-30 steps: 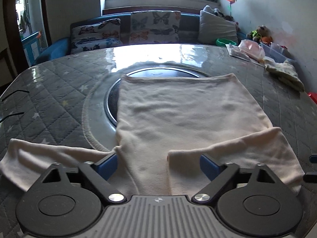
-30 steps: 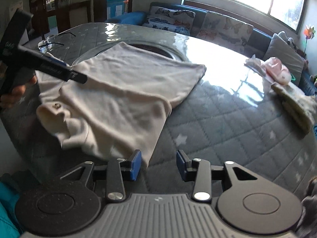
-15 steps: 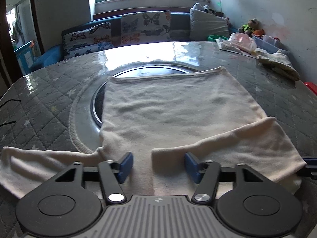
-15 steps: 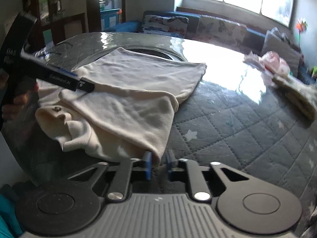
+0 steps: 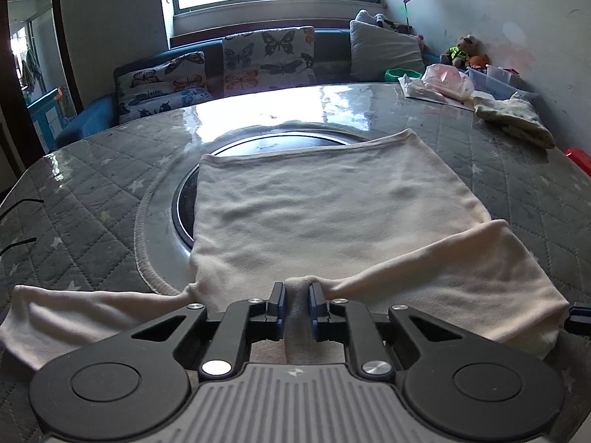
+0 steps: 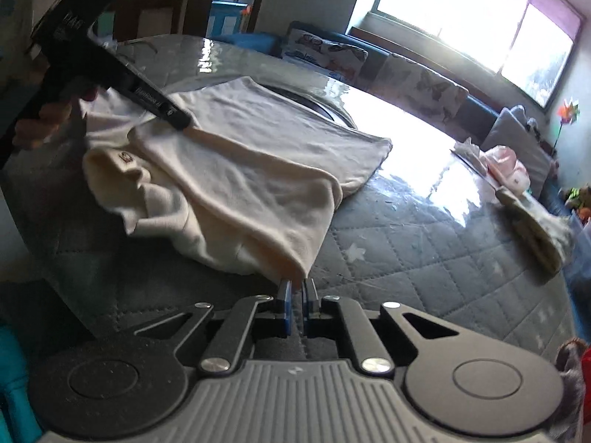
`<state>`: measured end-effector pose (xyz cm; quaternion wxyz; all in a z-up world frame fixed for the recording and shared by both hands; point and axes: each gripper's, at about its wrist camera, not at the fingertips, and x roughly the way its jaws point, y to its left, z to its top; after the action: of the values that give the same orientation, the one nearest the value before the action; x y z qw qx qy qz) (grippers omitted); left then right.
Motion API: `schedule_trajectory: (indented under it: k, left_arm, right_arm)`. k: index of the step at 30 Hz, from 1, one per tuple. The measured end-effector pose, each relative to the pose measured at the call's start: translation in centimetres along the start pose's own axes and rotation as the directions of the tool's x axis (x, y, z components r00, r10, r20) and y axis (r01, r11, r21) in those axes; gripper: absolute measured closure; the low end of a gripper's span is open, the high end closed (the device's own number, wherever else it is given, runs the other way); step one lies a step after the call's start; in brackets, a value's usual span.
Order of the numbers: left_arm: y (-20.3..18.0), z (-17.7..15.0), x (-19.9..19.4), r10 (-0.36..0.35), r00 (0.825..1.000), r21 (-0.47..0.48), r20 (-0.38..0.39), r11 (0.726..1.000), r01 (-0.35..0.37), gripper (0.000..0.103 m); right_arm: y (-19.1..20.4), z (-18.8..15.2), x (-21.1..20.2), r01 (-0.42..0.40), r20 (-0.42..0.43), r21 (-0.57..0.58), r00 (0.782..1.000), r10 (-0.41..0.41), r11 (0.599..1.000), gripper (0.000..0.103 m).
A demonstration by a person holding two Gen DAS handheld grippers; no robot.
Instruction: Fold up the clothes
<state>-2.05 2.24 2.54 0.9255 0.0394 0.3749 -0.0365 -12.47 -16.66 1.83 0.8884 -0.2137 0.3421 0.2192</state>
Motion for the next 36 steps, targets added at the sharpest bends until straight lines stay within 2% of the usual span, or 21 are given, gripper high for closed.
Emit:
schedule_trajectory:
  k: [6,14,20,22,25,30,33,35,36]
  left_arm:
    - [-0.3,0.6,-0.6,-0.006,1.000,0.011,0.019,1.000,0.006,0.089]
    - [0.6,1.4,-2.3,-0.037,0.998,-0.018,0.058,0.999,0.038,0.089]
    - [1.5,1.1,-0.4,-0.013,1.000,-0.049,0.006,0.999,0.013,0.089]
    - [1.7,0.8,0.3,-0.012,1.000,-0.057,-0.015,0.998,0.011,0.089]
    - [1.8,0.4,1.2,-0.005,0.999,-0.062,-0.037,0.998,0.003,0.085]
    - [1.2,0.3,1.5,0.017,0.999,-0.037,-0.034,0.999,-0.018,0.080]
    - [1.4,0.2,1.4,0.024,0.999,-0.026,-0.032,0.999,-0.025,0.072]
    - [1.8,0.2,1.1,0.029,0.999,-0.029,-0.028,0.999,-0.030,0.061]
    - [2.0,0.1,1.0,0.028,0.999,-0.033,-0.024,0.999,-0.029,0.060]
  right_arm:
    - [-2.2,2.7,-0.1,-0.021,0.075,0.078,0.997,0.015,0.997,0.098]
    - [-3.6,4.9,4.4,-0.086,0.112,0.194,0.992,0.065,0.977,0.098]
    - [-3.3,4.3,6.6,-0.109,0.097,0.228,0.991,0.089,0.967,0.098]
    - [-3.2,4.4,6.1,-0.111,0.093,0.222,0.991,0.093,0.969,0.098]
    - [-3.3,4.5,5.1,-0.093,0.102,0.205,0.992,0.073,0.974,0.098]
    - [-4.4,4.7,5.9,-0.080,0.105,0.263,0.993,0.054,0.962,0.097]
    - [-4.7,4.5,6.7,-0.076,0.090,0.260,0.994,0.054,0.963,0.095]
    - [-5.1,4.4,6.3,-0.072,0.091,0.269,0.995,0.049,0.960,0.095]
    - [-5.3,4.4,5.9,-0.073,0.092,0.277,0.995,0.049,0.958,0.095]
